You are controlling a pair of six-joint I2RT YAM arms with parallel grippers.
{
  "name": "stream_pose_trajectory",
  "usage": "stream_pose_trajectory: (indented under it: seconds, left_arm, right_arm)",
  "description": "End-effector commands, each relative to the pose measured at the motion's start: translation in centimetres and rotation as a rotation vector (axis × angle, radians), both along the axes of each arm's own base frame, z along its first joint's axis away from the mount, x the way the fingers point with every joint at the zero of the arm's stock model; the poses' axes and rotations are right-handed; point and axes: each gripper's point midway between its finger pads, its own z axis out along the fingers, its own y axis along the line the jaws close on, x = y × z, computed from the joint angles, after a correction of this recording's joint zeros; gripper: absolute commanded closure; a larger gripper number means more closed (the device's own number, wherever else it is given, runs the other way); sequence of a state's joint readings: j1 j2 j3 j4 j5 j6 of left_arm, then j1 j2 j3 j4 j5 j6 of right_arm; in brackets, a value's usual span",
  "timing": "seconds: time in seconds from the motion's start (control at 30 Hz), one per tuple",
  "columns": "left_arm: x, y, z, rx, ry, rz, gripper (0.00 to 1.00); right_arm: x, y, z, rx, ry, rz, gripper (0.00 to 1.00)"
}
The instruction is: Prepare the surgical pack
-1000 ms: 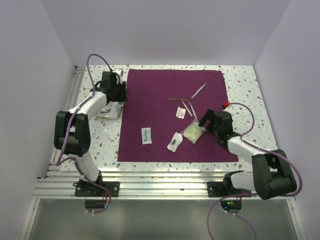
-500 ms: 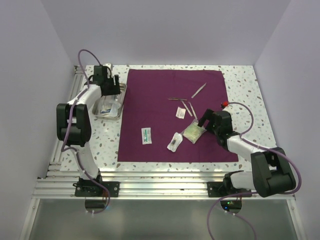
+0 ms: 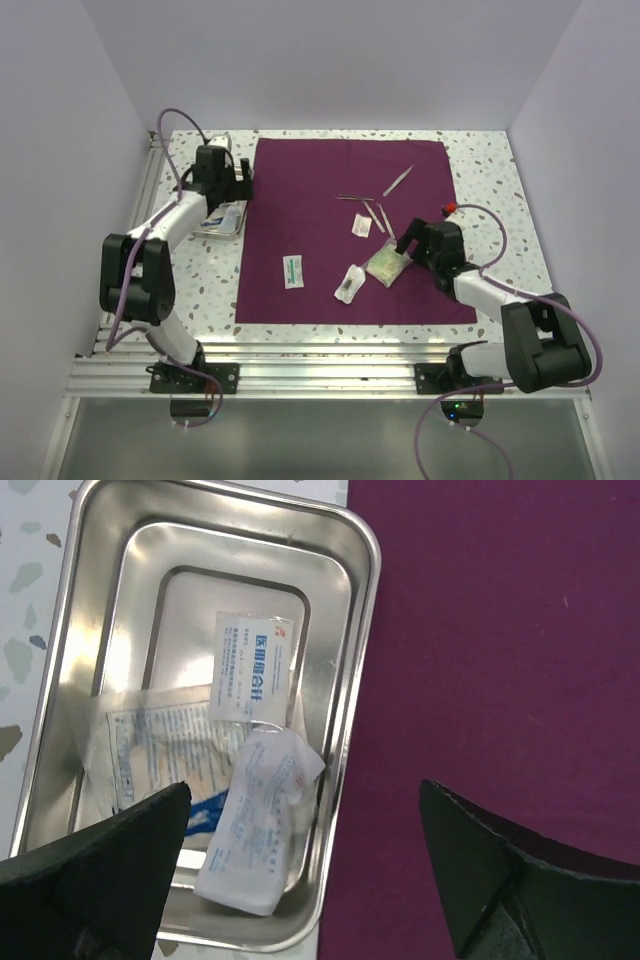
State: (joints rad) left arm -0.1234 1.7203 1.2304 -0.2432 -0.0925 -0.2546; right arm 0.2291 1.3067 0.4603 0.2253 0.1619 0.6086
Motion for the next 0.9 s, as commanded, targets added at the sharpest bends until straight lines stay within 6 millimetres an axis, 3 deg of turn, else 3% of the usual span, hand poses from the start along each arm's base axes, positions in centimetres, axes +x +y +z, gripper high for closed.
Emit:
stream_pose_trajectory:
  seconds: [0.0, 0.13, 0.33, 0.43, 0.53, 0.87]
  left_arm:
    - [-0.2, 1.8, 3.9, -0.011, -0.169, 0.162, 0.00]
    - [-1.8, 2.9, 4.9, -0.037, -0.218, 0.258, 0.00]
    - [-3.3, 1.4, 5.5, -0.053, -0.232, 0.214, 0.00]
    - [-4.8, -0.7, 4.1, -0.008, -0.161, 0.186, 0.00]
    - [-7.4, -2.7, 1.3, -0.031, -0.045, 0.165, 0.00]
    - [-14.9, -9.3, -2.7, -0.160, 0.041, -0.033, 0.03]
  right_arm:
    - [1.4, 0.8, 1.6, 0.034, -0.048, 0.011, 0.02]
    - [1.3, 1.0, 1.6, 0.039, -0.049, 0.019, 0.02]
    - [1.4, 1.0, 1.5, 0.040, -0.049, 0.020, 0.02]
    - [1.4, 1.1, 1.6, 0.040, -0.052, 0.024, 0.02]
    - [1.5, 1.1, 1.5, 0.041, -0.052, 0.021, 0.02]
    - [1.6, 1.3, 1.5, 0.047, -0.049, 0.029, 0.02]
